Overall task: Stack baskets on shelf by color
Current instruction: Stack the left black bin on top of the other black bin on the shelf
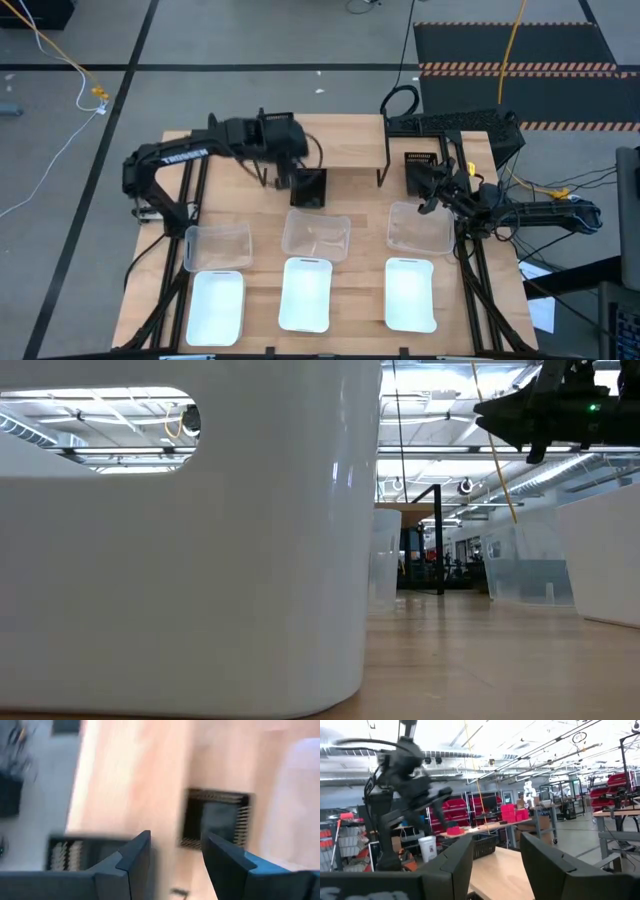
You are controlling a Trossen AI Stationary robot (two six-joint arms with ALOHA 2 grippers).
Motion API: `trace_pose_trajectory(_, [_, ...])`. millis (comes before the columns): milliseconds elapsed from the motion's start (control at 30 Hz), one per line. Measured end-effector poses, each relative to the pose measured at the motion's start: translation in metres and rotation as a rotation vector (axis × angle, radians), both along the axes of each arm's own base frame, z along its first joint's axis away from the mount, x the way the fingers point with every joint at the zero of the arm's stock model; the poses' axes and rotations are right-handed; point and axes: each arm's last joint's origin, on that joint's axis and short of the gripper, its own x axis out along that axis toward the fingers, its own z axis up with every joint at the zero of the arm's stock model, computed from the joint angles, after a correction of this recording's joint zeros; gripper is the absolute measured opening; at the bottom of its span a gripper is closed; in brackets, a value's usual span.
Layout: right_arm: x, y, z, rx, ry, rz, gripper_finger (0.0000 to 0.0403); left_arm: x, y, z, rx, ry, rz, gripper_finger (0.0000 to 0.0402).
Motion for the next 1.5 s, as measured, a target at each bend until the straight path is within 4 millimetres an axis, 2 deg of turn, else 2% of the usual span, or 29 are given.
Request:
trace_pose_trajectory(133, [0.001,0.0,0.0,0.023,-0.017,0.011,0.0157,0.022,-0.036,-0.006,0.019,-0.085,-0.166,0.0177])
trace_pose_trajectory(200, [0.001,0.0,0.0,0.033,-0.024,0.016,0.0157,0.034,-0.049,-0.02,0.017,-0.102,-0.205,0.0177])
trace_pose_trajectory(300, [0.0,0.0,0.002,0.031,-0.043,0.026,0.0157,0.048,-0.061,-0.052,0.008,-0.091,-0.225,0.0177])
trace_pose_trajectory(567, [0.001,0.003,0.004,-0.007,-0.06,0.118,0.0157,0.056,-0.053,-0.14,-0.034,-0.012,-0.109,0.0177])
trace_pose_trajectory(733, [0.001,0.003,0.004,0.004,-0.061,0.123,0.0157,0.054,-0.046,-0.166,-0.054,0.043,-0.067,0.0177])
trace_pose_trajectory(967, [0.002,0.003,0.004,0.008,-0.064,0.125,0.0157,0.051,-0.041,-0.182,-0.104,0.089,-0.09,0.0177])
trace_pose_trajectory(1133, [0.002,0.003,0.004,0.01,-0.064,0.126,0.0157,0.049,-0.031,-0.184,-0.102,0.085,-0.058,0.0169])
trace_pose_trajectory(1500, [0.002,0.003,0.004,0.01,-0.064,0.126,0.0157,0.048,-0.031,-0.185,-0.176,0.079,-0.092,0.0039])
